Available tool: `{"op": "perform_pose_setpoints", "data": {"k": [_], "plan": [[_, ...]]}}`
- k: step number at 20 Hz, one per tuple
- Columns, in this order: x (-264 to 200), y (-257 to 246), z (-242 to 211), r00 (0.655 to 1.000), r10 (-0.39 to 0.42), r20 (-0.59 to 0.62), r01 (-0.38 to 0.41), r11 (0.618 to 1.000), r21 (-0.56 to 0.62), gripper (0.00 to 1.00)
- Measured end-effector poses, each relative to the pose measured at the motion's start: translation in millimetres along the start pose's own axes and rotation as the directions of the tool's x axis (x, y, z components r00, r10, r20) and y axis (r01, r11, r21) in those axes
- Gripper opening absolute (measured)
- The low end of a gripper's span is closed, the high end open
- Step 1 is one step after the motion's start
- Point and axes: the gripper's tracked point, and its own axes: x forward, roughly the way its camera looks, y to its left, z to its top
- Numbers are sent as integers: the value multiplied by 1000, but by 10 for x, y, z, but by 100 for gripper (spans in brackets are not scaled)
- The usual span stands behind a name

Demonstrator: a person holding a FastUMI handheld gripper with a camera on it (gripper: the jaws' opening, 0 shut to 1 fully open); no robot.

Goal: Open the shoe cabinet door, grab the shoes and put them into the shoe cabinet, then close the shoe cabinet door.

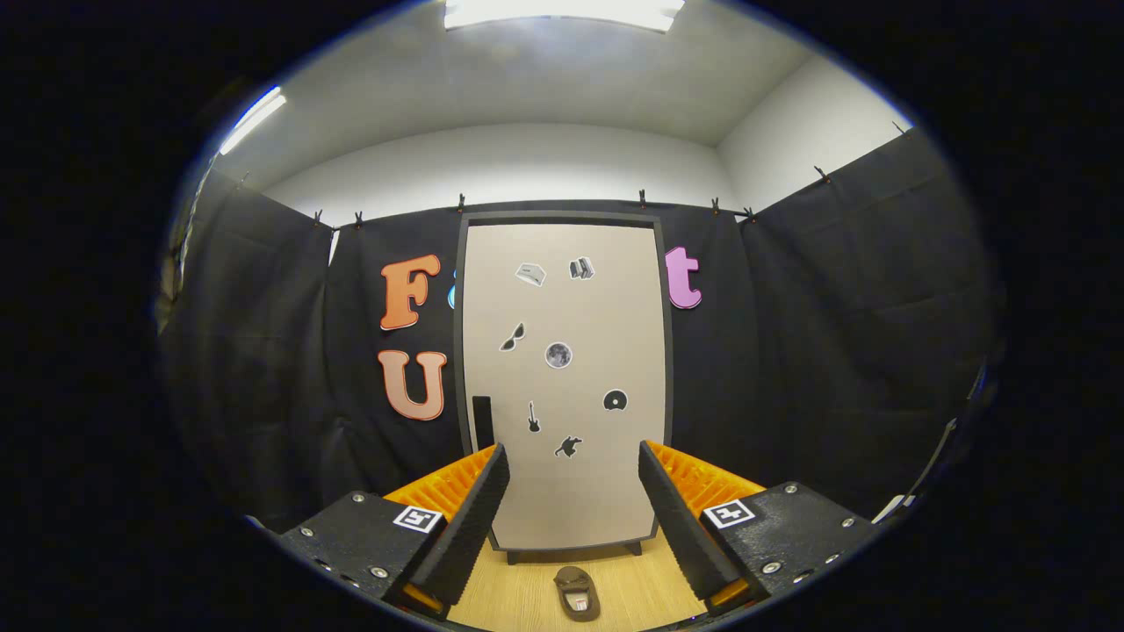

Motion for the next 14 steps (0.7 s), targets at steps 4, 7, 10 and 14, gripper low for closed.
{"op": "perform_pose_setpoints", "data": {"k": [4, 7, 10, 14], "plan": [[10, 63, 2, 1000, 8, 0, -8, 1000, 2, 93], [20, 128, -8, 1000, 18, -1, -18, 1000, 0, 93], [60, 238, -7, 999, 34, -2, -34, 999, -2, 93], [144, 463, -14, 998, 62, -3, -62, 998, -5, 93]]}}
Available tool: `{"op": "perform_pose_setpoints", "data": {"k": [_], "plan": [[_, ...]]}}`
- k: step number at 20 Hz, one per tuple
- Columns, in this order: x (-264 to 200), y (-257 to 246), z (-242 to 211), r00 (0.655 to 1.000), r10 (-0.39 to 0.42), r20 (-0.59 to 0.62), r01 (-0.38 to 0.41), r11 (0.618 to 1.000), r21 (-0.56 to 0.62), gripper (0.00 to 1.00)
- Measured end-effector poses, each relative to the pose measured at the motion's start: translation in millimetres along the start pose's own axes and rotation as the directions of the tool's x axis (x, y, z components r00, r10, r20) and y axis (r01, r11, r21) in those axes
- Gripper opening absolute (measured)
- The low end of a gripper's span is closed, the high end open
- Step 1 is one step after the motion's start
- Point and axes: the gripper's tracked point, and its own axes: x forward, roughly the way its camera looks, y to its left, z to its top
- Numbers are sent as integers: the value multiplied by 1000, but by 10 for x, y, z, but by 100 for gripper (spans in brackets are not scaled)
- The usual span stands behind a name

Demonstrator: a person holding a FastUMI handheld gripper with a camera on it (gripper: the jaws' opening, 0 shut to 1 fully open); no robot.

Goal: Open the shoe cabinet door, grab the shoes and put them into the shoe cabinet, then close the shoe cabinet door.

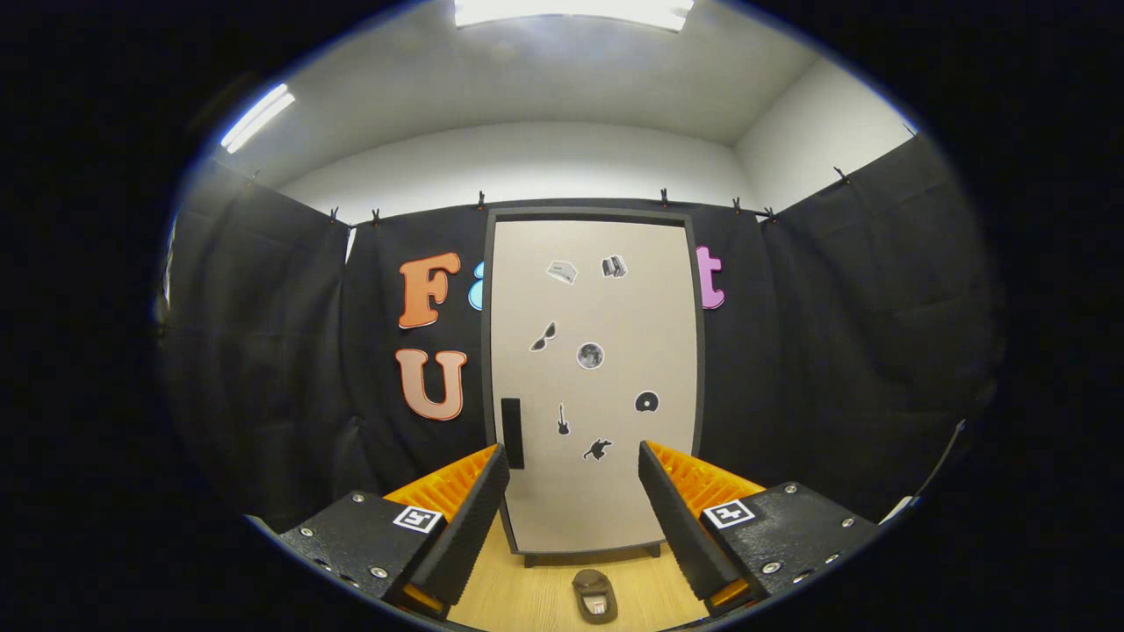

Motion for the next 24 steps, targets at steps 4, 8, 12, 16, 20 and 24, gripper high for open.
{"op": "perform_pose_setpoints", "data": {"k": [4, 8, 12, 16, 20, 24], "plan": [[155, 259, -54, 1000, 18, -2, -18, 1000, 6, 93], [364, 443, -129, 1000, 6, 0, -6, 1000, -2, 93], [602, 593, -197, 1000, 12, -14, -12, 1000, 6, 93], [945, 695, -349, 999, 24, -31, -25, 1000, -17, 93], [1358, 748, -495, 999, 24, -29, -25, 999, -24, 92], [1844, 815, -615, 999, 40, -2, -40, 997, -65, 89]]}}
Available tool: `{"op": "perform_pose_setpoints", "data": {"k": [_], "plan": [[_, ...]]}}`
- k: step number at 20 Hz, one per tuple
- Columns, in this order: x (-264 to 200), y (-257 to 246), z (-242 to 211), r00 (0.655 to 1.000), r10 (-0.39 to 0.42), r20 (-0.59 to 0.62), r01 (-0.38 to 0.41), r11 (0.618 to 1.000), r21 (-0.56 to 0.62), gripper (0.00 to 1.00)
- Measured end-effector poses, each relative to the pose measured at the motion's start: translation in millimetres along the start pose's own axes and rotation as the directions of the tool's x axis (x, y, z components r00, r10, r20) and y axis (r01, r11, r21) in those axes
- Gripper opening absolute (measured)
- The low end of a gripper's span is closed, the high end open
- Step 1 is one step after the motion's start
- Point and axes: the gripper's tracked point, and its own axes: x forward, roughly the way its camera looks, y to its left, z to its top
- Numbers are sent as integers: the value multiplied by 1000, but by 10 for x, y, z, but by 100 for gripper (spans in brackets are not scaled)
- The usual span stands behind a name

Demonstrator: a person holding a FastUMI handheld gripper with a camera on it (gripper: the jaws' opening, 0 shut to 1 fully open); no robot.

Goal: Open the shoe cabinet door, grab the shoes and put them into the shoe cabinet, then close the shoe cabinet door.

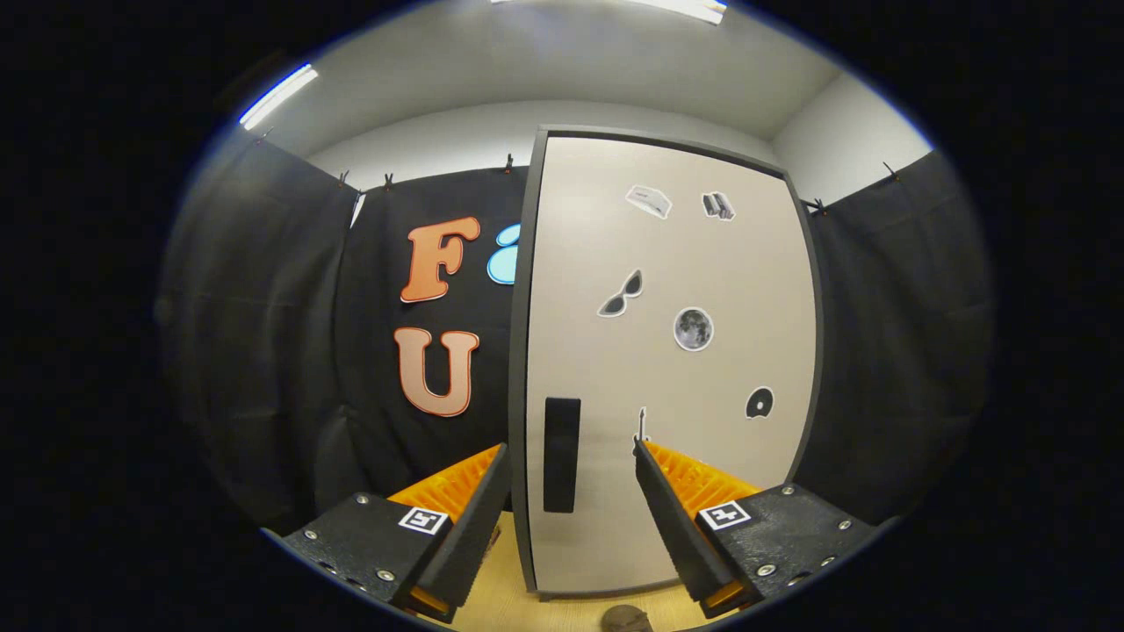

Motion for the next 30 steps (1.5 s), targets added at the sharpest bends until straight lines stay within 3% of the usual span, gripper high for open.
{"op": "perform_pose_setpoints", "data": {"k": [5, 14, 18, 21, 30], "plan": [[451, 182, -291, 999, 32, -32, -32, 999, 5, 84], [875, 180, -487, 999, 8, -38, -8, 1000, -14, 69], [896, 155, -524, 998, 0, -57, 1, 1000, 18, 54], [900, 138, -544, 997, 1, -79, 6, 996, 93, 36], [860, 122, -575, 989, 55, -135, -40, 993, 114, 23]]}}
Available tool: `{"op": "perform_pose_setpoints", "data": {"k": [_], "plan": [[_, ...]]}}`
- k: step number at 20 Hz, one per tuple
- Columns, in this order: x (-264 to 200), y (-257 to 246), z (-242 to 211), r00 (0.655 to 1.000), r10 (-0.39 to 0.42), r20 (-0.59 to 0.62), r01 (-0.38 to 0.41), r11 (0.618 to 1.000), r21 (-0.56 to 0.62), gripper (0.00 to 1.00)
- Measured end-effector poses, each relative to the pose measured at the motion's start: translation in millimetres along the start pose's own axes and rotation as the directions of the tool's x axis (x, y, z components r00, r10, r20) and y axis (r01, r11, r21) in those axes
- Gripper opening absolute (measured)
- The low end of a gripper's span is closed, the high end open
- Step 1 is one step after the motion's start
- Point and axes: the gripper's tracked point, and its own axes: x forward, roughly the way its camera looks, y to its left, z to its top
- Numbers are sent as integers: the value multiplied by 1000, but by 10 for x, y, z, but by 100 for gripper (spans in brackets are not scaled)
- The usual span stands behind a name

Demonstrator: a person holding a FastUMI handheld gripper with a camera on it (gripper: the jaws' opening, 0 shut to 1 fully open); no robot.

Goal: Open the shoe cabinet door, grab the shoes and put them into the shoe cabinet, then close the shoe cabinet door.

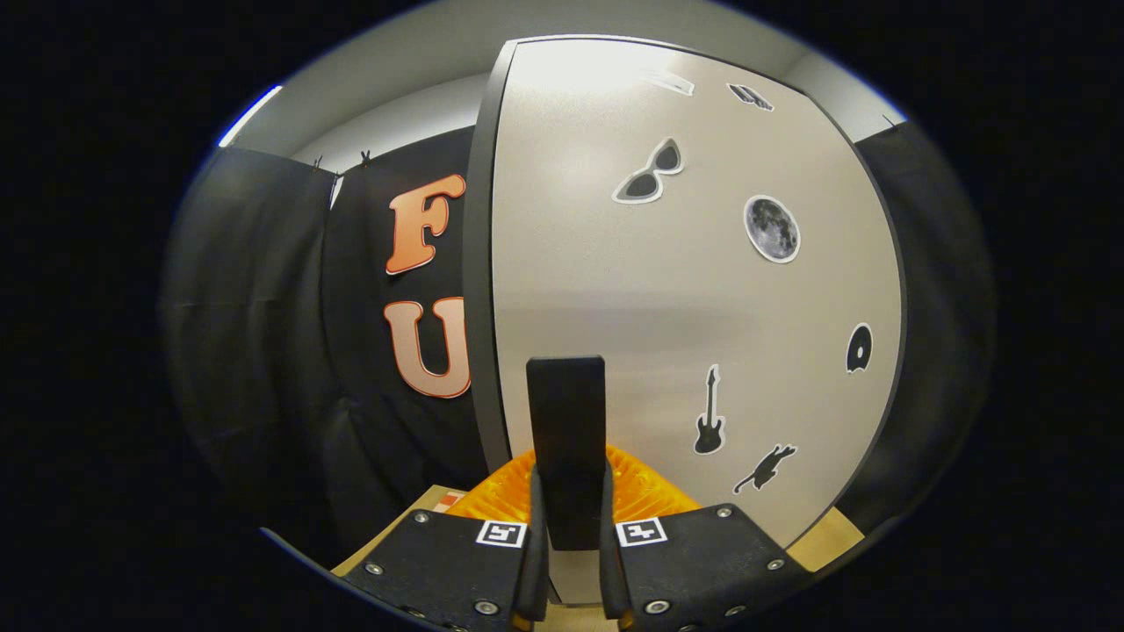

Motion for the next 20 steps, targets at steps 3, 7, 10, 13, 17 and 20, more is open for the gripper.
{"op": "perform_pose_setpoints", "data": {"k": [3, 7, 10, 13, 17, 20], "plan": [[-50, 9, 11, 1000, 2, 1, -2, 1000, 4, 21], [-246, -16, 34, 1000, -19, 2, 19, 1000, 15, 20], [-421, -65, 50, 999, -46, 17, 46, 999, 18, 20], [-551, -118, 43, 998, -66, 14, 65, 998, 26, 20], [-827, -248, 76, 994, -110, 22, 110, 994, 8, 18], [-1066, -364, 113, 991, -129, 27, 128, 992, 12, 18]]}}
